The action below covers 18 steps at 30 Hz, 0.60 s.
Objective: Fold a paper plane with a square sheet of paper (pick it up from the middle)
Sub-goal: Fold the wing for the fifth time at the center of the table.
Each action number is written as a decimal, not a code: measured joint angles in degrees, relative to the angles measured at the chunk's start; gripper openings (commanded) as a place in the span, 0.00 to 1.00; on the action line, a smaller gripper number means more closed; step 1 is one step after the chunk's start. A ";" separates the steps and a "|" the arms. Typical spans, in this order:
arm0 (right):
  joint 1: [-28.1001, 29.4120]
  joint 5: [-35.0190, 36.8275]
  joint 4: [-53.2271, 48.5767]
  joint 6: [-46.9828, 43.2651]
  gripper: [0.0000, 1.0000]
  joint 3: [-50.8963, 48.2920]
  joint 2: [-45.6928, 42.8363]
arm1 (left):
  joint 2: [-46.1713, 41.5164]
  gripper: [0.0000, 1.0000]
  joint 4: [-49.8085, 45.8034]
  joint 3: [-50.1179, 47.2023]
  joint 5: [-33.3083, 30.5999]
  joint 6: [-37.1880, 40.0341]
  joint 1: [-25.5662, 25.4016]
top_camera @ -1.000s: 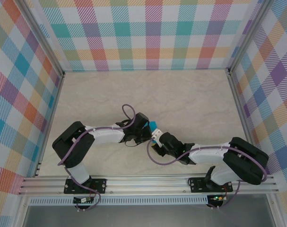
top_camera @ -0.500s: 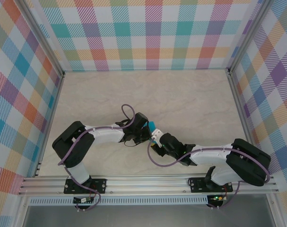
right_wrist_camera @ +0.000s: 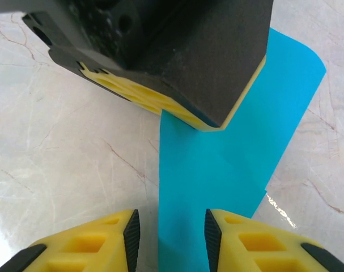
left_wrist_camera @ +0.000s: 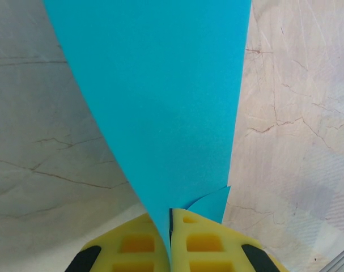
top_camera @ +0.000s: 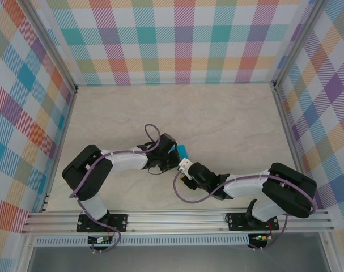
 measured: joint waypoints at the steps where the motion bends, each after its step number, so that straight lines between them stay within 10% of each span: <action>1: 0.00 0.22 0.22 -0.20 0.36 0.22 0.44 | 0.00 0.01 0.00 0.00 0.02 0.00 0.15; 18: 0.00 0.96 1.46 -2.93 0.22 0.76 2.34 | -0.79 0.02 1.31 -0.04 1.03 0.00 0.52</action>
